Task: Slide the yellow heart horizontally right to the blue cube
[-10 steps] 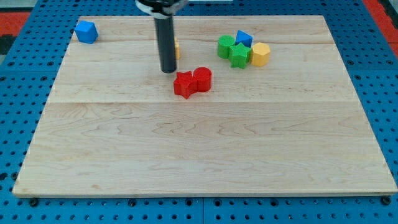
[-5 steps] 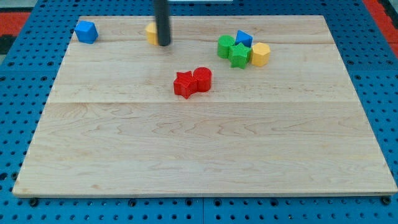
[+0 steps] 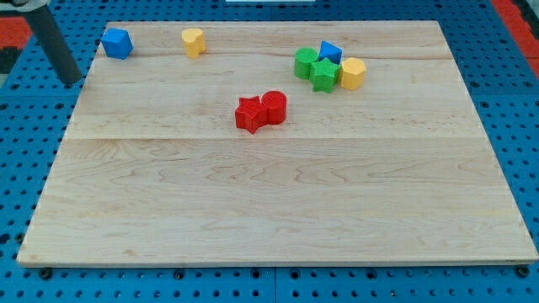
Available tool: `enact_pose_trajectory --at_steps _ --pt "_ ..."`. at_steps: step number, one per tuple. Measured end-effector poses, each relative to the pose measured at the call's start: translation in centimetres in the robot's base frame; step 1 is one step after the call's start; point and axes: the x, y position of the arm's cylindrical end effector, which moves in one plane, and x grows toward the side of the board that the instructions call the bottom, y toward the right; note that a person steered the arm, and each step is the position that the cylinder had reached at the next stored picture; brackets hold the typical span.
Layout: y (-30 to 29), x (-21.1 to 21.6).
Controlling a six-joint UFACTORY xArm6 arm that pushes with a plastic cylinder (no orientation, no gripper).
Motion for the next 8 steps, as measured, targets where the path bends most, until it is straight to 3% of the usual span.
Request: enact_pose_trajectory --at_steps 1,3,5,6,7,8 --pt "1.4 -4.4" --pt "2.3 -5.9" --pt "9.5 -6.3" --pt "9.9 -3.9" --pt "14.1 -2.0" --pt "15.5 -3.7"
